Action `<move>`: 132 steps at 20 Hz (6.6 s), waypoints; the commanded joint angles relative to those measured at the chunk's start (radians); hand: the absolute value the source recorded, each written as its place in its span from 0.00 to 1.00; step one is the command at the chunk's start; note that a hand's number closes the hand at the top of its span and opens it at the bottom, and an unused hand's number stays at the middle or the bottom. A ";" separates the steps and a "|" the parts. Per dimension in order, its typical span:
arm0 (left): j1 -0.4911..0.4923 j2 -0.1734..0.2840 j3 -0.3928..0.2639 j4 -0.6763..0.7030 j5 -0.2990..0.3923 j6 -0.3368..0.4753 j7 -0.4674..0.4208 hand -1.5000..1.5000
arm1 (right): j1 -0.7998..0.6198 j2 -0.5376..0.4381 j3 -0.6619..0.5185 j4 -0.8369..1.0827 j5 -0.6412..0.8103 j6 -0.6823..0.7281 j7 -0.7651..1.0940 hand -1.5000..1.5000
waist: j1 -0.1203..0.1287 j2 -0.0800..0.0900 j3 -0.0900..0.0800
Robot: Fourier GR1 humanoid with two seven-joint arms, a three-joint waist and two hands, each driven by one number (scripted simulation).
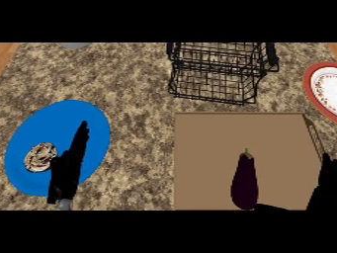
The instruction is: Pick the eggplant from the tray and place it in the tiered basket
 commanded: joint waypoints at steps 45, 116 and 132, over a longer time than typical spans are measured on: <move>0.029 0.001 0.031 0.036 0.006 -0.030 -0.002 0.50 | -0.361 0.080 -0.235 0.609 -0.292 0.280 0.279 0.00 | -0.022 -0.002 0.001; -0.007 -0.040 0.103 0.089 -0.023 -0.074 -0.022 0.50 | -1.294 -0.374 -0.458 0.969 -0.714 0.294 -0.792 1.00 | -0.021 -0.003 0.003; 0.055 -0.082 0.076 0.055 -0.056 -0.058 -0.038 0.50 | -1.446 -0.236 -0.406 1.432 -0.553 0.088 -0.933 1.00 | -0.017 -0.003 0.003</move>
